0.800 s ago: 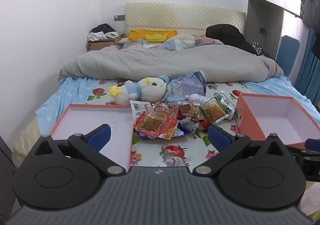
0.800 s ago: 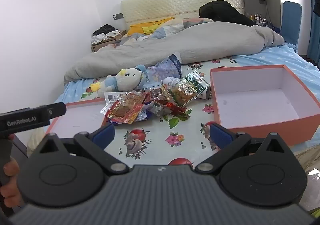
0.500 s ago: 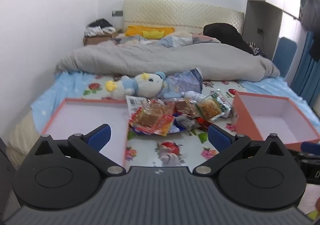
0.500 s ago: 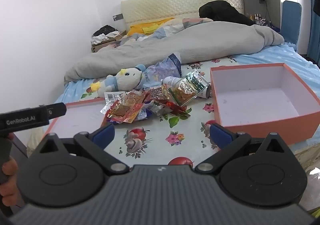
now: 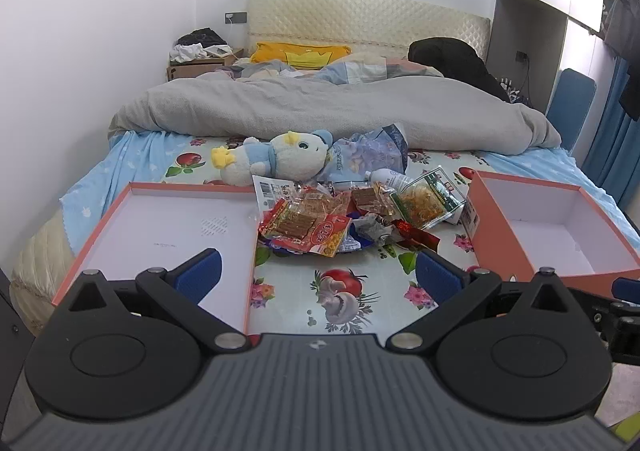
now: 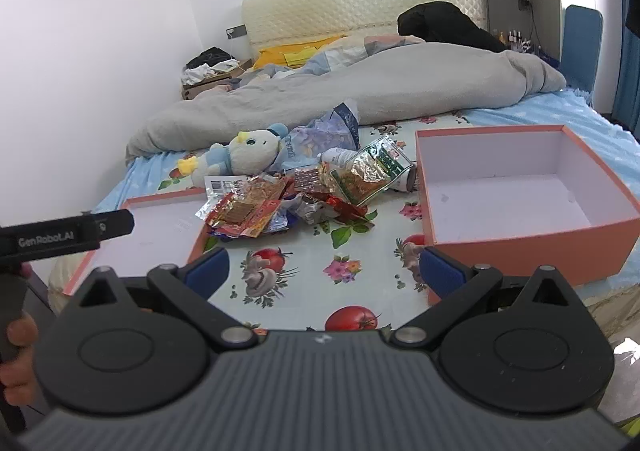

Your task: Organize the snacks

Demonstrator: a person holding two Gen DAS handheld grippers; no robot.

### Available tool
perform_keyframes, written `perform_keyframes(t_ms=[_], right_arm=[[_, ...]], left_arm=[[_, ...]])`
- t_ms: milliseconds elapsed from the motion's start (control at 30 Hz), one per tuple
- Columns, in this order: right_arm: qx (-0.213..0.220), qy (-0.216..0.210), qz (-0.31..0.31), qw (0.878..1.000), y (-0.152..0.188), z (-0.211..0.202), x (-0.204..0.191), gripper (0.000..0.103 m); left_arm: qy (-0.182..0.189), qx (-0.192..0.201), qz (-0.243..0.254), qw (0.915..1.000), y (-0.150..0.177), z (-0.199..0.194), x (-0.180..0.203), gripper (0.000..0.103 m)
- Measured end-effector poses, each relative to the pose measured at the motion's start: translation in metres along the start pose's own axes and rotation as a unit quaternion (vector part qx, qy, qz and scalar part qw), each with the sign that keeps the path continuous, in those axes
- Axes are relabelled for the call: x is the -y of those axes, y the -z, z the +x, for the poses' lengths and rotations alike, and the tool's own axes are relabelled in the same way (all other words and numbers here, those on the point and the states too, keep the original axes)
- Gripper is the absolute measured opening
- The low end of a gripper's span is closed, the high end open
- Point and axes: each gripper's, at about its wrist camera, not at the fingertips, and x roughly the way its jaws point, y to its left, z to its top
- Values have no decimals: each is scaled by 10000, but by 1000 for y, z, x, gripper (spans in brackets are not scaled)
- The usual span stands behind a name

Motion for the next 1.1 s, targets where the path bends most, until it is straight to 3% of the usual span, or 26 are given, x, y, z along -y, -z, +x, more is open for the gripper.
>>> perform_keyframes(t_ms=[1100], right_arm=[[1,119,45,9999,1,0,7,103]], left_arm=[[33,44,93,9999,0,-1,4,103]])
